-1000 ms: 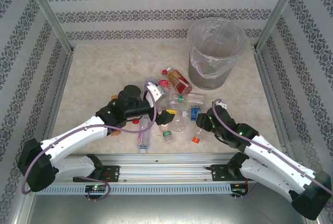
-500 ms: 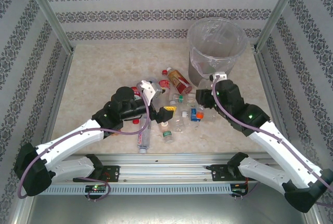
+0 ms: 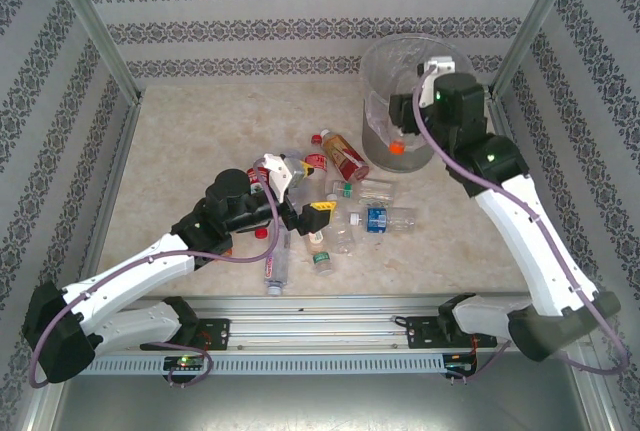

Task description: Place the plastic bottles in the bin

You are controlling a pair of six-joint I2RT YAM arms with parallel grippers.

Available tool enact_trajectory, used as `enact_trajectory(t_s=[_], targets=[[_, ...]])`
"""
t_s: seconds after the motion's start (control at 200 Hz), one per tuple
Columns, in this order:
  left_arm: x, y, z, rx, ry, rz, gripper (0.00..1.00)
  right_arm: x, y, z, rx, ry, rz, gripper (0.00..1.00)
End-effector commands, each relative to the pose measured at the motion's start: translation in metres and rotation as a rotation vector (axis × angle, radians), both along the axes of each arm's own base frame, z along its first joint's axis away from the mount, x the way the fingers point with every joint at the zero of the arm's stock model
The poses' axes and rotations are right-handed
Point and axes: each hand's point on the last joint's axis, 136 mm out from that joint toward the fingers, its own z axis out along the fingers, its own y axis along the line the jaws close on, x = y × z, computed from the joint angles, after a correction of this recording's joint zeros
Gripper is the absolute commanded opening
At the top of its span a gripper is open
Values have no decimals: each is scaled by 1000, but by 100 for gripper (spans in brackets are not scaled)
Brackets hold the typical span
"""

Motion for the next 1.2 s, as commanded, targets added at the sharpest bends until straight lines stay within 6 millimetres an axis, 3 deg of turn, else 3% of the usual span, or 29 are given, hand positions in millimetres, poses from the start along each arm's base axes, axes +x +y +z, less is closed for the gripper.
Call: enact_trajectory(t_s=[0.0, 0.2, 0.32, 0.465, 0.615, 0.944, 1.194], targets=[[1, 4, 11, -18, -55, 16, 100, 18, -4, 25, 0, -45, 12, 53], [4, 5, 7, 9, -64, 34, 100, 63, -17, 40, -6, -45, -34, 53], [6, 6, 4, 27, -70, 44, 100, 92, -27, 34, -22, -14, -79, 53], [9, 7, 1, 54, -83, 58, 100, 124, -41, 14, -50, 50, -124, 53], [12, 9, -3, 77, -91, 74, 100, 150, -53, -21, -84, 138, -148, 53], [14, 8, -9, 96, -83, 76, 100, 163, -59, -104, -121, 352, -100, 54], [15, 7, -11, 104, -77, 75, 100, 164, -60, -139, -141, 444, -78, 59]])
